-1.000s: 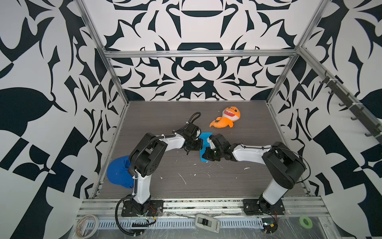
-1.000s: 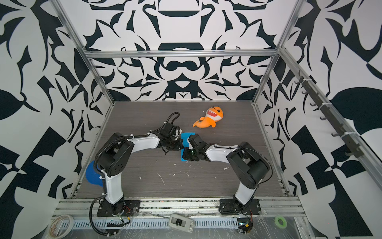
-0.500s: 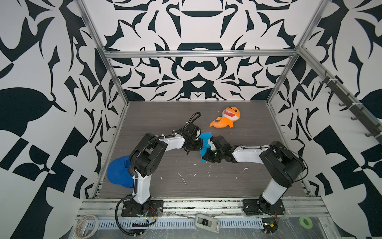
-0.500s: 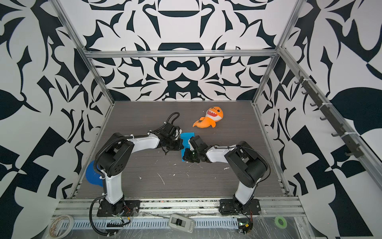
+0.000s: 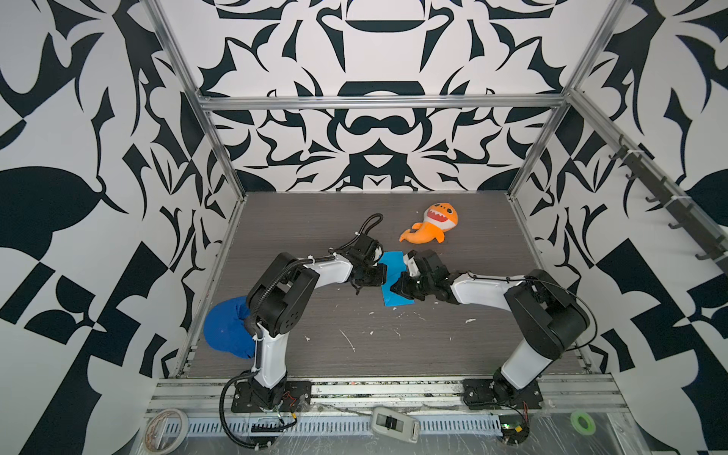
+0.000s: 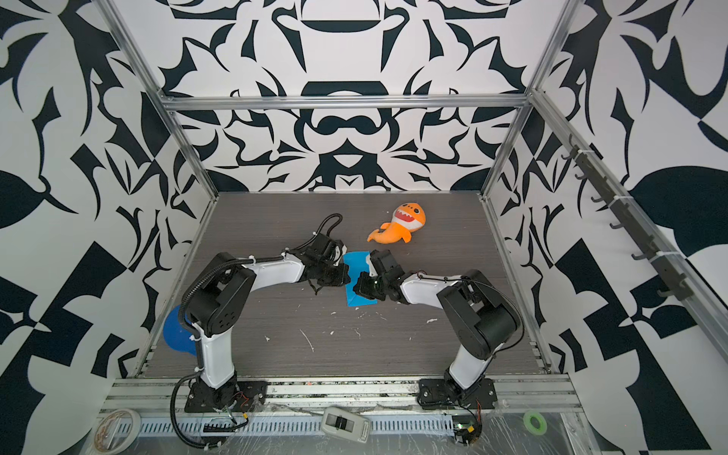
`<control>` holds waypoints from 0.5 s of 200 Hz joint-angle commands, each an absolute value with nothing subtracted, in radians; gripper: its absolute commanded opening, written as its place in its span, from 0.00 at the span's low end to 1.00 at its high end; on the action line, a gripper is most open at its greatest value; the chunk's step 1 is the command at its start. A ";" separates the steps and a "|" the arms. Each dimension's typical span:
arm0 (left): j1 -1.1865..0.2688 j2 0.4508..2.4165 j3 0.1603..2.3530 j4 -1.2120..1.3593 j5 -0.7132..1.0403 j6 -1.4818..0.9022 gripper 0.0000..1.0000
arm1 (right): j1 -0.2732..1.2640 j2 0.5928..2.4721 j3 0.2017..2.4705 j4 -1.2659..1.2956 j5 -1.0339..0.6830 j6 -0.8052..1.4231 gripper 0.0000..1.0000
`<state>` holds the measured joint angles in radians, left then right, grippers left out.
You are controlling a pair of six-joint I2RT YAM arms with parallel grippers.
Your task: Fold a paper plane with a square sheet of paper (pick it up from the middle)
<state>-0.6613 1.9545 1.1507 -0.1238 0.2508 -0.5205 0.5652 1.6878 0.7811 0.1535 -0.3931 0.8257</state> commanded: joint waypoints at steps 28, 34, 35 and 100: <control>-0.661 2.001 1.149 -0.172 0.220 -0.517 0.04 | 0.522 1.741 0.861 0.130 -0.423 0.758 0.07; -0.661 2.001 1.150 -0.172 0.220 -0.517 0.04 | 0.521 1.747 0.864 0.124 -0.426 0.754 0.07; -0.661 2.001 1.150 -0.173 0.219 -0.517 0.04 | 0.521 1.749 0.864 0.124 -0.427 0.753 0.07; -0.661 1.994 1.151 -0.176 0.215 -0.514 0.04 | 0.499 1.776 0.818 0.115 -0.390 0.762 0.07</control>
<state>-0.6613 1.9553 1.1519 -0.1238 0.2508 -0.5198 0.5095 1.7905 0.8364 0.1291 -0.4152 0.7738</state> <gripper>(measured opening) 0.046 0.072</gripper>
